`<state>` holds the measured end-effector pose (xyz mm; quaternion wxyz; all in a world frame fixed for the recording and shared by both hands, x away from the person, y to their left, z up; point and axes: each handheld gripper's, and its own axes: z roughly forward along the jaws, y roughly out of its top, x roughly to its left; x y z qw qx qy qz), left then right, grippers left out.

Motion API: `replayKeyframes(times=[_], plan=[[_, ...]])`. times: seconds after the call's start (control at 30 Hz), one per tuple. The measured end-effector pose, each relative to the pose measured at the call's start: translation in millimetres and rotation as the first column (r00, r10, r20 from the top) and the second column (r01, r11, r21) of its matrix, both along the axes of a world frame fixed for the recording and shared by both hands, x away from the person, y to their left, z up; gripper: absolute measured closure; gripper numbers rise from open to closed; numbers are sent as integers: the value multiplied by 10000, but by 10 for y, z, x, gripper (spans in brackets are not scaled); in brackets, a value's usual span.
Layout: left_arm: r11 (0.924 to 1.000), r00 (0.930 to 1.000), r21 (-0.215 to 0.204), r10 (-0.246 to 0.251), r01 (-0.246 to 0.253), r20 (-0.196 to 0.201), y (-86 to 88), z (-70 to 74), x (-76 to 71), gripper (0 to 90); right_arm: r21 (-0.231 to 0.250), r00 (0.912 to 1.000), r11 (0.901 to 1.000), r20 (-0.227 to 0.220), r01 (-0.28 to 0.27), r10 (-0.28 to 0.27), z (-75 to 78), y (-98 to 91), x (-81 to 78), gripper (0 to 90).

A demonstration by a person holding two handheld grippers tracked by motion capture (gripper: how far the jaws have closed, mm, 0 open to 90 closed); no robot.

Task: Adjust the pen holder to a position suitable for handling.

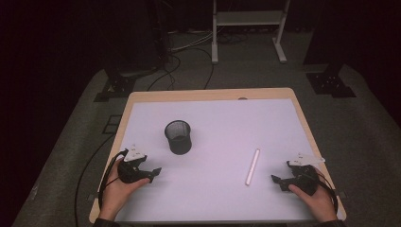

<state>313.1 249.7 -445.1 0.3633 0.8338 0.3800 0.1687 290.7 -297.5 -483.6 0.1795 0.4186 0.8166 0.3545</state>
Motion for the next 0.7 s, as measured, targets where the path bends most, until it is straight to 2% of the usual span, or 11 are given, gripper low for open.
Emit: replayKeyframes(times=[0.1,0.27,0.53,0.7], plan=[[10000,9999,8,-26,26,-165,-9,43,24,243,3,10000,10000,-6,1,-1,0,0,0,130],[10000,9998,-64,3,-4,-211,-15,118,62,278,5,10000,10000,-7,1,-1,0,-1,2,129],[9992,9988,-377,115,-133,-476,-52,295,162,331,-5,10000,10000,-1,-9,9,0,-2,2,129],[9993,9983,-367,85,-106,-569,-81,376,218,365,-7,10000,10000,-4,-10,10,0,-2,2,129]])
